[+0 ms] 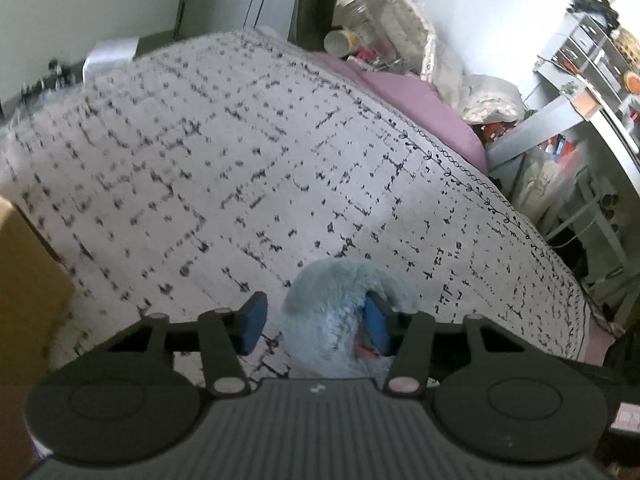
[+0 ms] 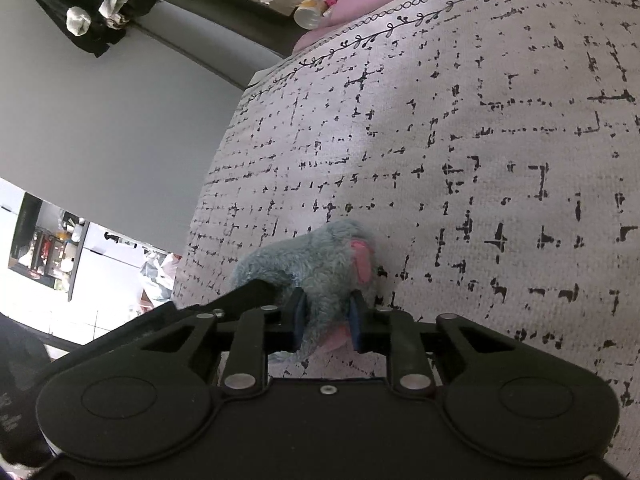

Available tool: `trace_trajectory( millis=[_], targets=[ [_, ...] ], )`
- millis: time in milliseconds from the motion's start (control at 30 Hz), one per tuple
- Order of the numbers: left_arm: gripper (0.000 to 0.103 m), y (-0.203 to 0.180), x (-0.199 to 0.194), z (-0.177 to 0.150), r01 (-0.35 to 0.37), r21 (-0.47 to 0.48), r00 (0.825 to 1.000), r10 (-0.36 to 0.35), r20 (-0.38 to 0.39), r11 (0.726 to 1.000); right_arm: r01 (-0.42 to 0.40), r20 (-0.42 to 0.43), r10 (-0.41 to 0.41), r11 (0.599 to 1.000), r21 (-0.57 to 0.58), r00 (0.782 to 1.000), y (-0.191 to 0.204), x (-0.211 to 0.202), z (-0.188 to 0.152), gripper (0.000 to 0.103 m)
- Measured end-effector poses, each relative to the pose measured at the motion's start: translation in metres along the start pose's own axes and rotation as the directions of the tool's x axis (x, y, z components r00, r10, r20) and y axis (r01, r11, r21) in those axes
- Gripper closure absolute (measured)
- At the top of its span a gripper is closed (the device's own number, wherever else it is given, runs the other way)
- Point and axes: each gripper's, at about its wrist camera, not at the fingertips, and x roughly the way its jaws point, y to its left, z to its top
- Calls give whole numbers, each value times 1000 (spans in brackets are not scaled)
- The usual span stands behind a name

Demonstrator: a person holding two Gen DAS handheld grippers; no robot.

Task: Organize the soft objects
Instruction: 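Grasp the fluffy grey-blue plush with both tools together, then carry the fluffy plush with both tools to the box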

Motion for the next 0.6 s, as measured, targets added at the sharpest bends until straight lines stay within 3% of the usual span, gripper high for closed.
trace_trajectory(
  millis=[33, 133, 600],
  targets=[
    [69, 1, 2, 0, 12, -15, 1000, -13, -19, 1000, -2, -1, 2, 1000, -3, 1000, 1, -1, 0, 83],
    [73, 4, -1, -1, 34, -59, 999, -36, -26, 998, -6, 5, 6, 1000, -13, 1000, 3, -3, -2, 83],
    [74, 16, -67, -5, 8, -63, 997, -4, 76, 998, -108, 9, 111, 984, -139, 994, 44, -23, -16, 84]
  ],
)
